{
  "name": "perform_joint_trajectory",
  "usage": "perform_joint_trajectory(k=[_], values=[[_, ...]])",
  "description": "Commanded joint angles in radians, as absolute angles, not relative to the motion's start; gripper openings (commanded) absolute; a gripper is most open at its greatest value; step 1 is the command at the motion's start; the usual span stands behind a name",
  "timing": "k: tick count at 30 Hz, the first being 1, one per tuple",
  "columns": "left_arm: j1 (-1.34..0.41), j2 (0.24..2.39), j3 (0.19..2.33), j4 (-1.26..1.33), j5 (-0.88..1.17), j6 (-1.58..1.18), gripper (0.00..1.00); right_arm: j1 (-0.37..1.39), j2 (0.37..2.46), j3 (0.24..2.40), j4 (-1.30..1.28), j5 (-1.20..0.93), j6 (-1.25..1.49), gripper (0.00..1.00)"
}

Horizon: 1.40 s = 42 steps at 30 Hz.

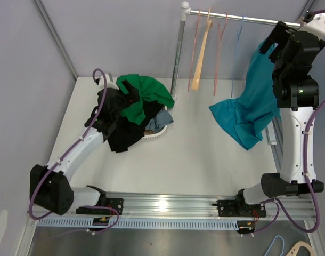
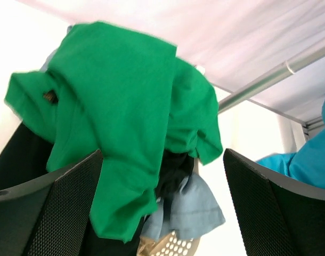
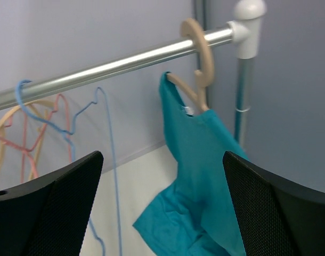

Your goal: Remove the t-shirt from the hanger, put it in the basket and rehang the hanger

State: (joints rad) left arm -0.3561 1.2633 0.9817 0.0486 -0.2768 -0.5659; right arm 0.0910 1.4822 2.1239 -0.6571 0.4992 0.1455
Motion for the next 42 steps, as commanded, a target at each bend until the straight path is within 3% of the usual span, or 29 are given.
perform_joint_trajectory(k=[1,5,15,28,42], values=[[-0.360,1.351,1.131,-0.029,-0.250,-0.521,1.00,0.042,1.444,2.115,-0.719,0.509,0.140,0.99],[-0.394,1.342,1.141,-0.016,-0.218,-0.509,0.99,-0.020,1.451,2.149,-0.765,0.494,0.135,0.99],[-0.629,1.249,1.213,-0.081,-0.471,-0.356,1.00,-0.178,1.566,2.263,-0.871,0.298,0.157,0.96],[-0.634,1.120,1.086,-0.040,-0.500,-0.330,0.99,-0.232,1.739,2.382,-0.839,0.213,0.135,0.72],[-0.635,1.146,1.046,0.031,-0.525,-0.285,0.99,-0.233,1.813,2.396,-0.710,0.199,0.109,0.58]])
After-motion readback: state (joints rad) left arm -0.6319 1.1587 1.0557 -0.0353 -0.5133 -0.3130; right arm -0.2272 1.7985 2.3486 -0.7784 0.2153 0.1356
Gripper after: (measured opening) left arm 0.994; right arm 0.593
